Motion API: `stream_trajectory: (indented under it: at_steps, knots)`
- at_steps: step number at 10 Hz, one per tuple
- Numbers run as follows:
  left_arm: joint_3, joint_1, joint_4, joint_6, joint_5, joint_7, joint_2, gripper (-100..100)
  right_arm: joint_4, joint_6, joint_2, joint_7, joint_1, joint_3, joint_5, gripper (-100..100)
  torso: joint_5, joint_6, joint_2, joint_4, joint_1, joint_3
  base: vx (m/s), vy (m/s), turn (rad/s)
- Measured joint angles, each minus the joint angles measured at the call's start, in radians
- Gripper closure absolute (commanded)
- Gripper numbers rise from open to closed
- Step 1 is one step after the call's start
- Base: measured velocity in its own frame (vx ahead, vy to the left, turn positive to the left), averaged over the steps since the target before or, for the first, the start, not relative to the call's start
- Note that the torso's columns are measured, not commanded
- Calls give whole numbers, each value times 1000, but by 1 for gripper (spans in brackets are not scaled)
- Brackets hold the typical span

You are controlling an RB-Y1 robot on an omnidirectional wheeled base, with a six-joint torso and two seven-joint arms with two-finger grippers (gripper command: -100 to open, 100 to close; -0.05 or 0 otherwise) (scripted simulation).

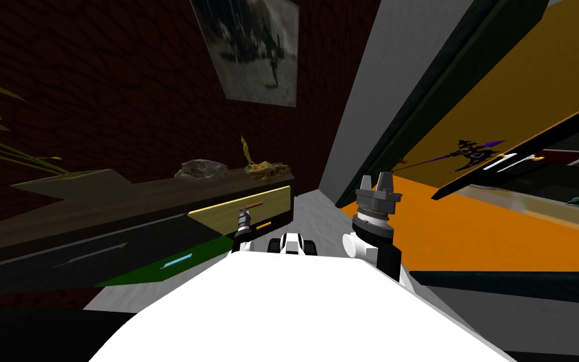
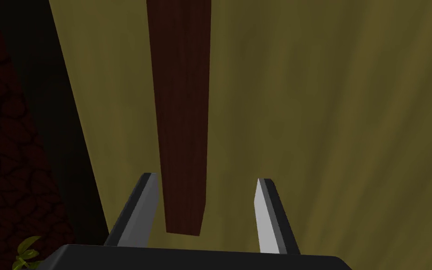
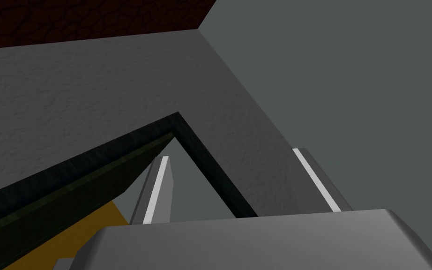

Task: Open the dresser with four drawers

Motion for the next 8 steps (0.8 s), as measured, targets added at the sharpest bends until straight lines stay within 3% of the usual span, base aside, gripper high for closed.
stream_trajectory:
  at_steps: [1, 6, 8]
  knots:
    - [-19, -3, -14, -7, -2, -2, 2, 100, 0, 0, 0, 0, 0, 0, 0, 0, 6, -1, -2, -6, 3, 0, -78, -30, 236]
    - [-137, 26, -49, 3, -20, -35, -18, 100, 0, 0, 0, 0, 0, 0, 0, 0, 3, -2, -5, -4, 5, -2, -83, -10, 225]
    - [-167, 19, -44, 1, -24, -44, -19, 100, 0, 0, 0, 0, 0, 0, 0, 0, 2, -1, -6, -3, 4, -3, -76, -21, 20]
